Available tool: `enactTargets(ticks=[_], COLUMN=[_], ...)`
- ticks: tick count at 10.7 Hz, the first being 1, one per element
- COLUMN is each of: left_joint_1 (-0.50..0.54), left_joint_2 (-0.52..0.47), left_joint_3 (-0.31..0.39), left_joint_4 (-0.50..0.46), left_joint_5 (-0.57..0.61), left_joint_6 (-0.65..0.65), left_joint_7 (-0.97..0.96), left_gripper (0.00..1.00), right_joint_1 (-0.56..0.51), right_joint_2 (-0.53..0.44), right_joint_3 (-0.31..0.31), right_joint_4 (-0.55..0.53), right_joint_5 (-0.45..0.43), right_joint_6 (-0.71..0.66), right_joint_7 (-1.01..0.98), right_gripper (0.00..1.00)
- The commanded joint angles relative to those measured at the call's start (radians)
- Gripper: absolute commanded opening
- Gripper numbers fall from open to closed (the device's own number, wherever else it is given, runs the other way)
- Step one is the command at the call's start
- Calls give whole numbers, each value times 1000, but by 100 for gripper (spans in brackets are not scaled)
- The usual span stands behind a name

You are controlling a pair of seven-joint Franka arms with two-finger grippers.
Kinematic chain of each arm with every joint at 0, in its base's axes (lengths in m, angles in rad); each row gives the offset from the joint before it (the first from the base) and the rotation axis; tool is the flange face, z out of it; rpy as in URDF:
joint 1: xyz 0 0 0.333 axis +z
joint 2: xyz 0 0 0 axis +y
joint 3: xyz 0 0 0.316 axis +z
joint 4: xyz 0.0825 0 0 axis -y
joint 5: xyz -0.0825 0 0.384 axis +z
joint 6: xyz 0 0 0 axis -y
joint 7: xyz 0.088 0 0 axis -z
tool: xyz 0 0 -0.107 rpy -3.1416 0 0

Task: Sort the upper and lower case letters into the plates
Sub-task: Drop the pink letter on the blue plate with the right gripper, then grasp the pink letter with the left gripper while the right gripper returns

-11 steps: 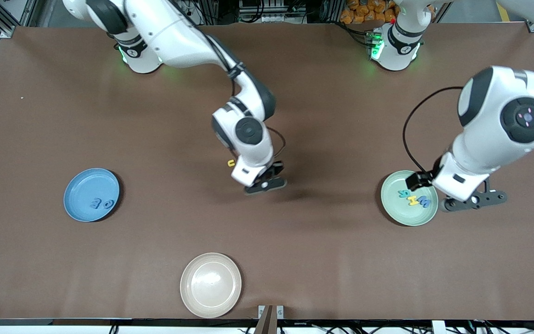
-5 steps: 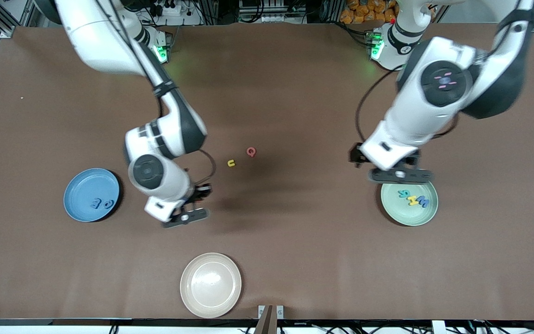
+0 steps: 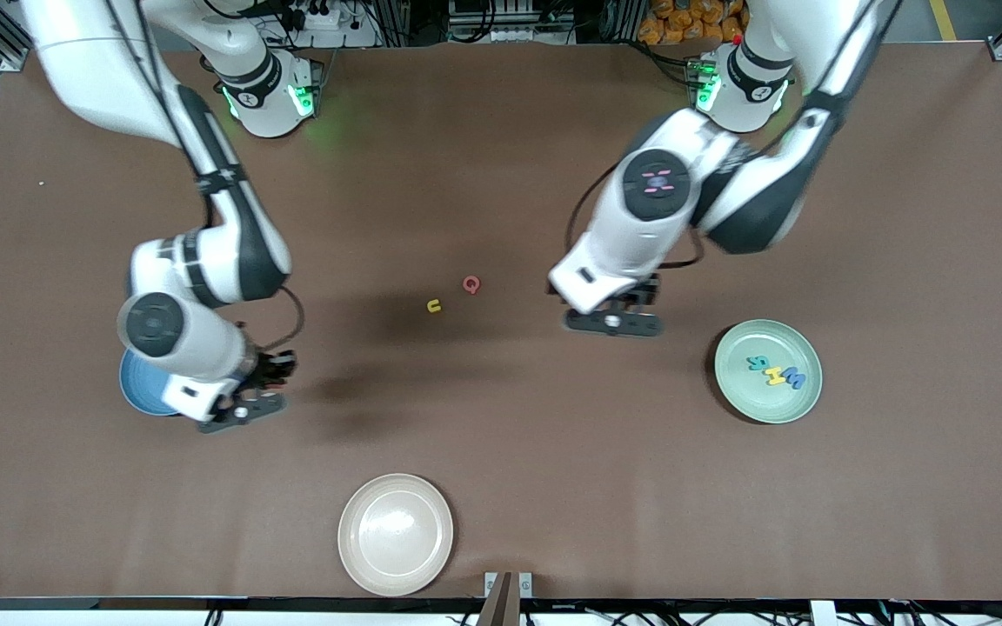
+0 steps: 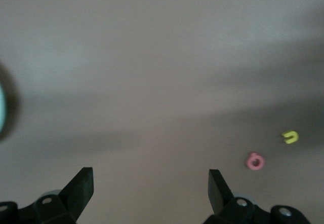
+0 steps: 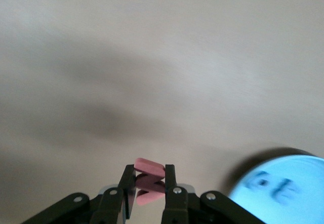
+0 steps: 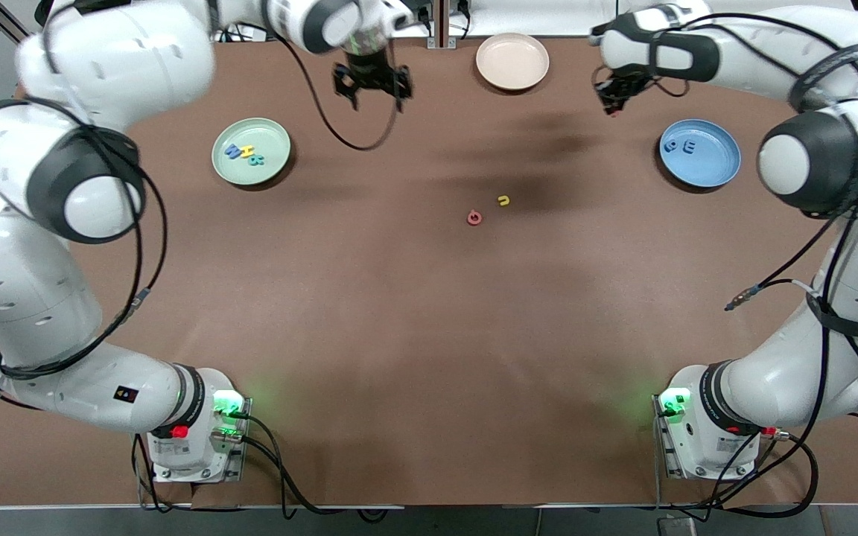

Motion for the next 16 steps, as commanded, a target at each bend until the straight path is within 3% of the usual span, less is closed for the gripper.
enactTargets(ticks=[1,5,7,8,9,10,16], left_joint_1=[-103,-231,-321,-358,-377,-389,-414], left_joint_2=[104,219,248,265,286,309,385], left_joint_3=[19,51,113,139,145,145,151], left_joint_4=[60,106,106,106,106,105,105], left_joint_5=[65,111,110,110,110,113,114], left_joint_6=[71,120,160,187,215,245,336], left_joint_7=[-154,-282,-342,-366,-394,-412,-417], left_gripper=[100,100,100,100,100,100,93], right_joint_1=[-146,-272,-295,-310,-310,-304,-245], right_joint_2=[-60,-47,-43,-35,-26,-20,-17], right_joint_3=[22,23,22,22,22,22,28], right_joint_4=[-69,-75,-76,-75,-75,-73,-73], right_joint_5=[-12,-10,-10,-10,-10,-10,0], right_joint_6=[24,27,24,24,23,15,-19], right_joint_7=[-188,-313,-336,-351,-348,-339,-270], right_gripper=[0,0,0,28,93,100,100])
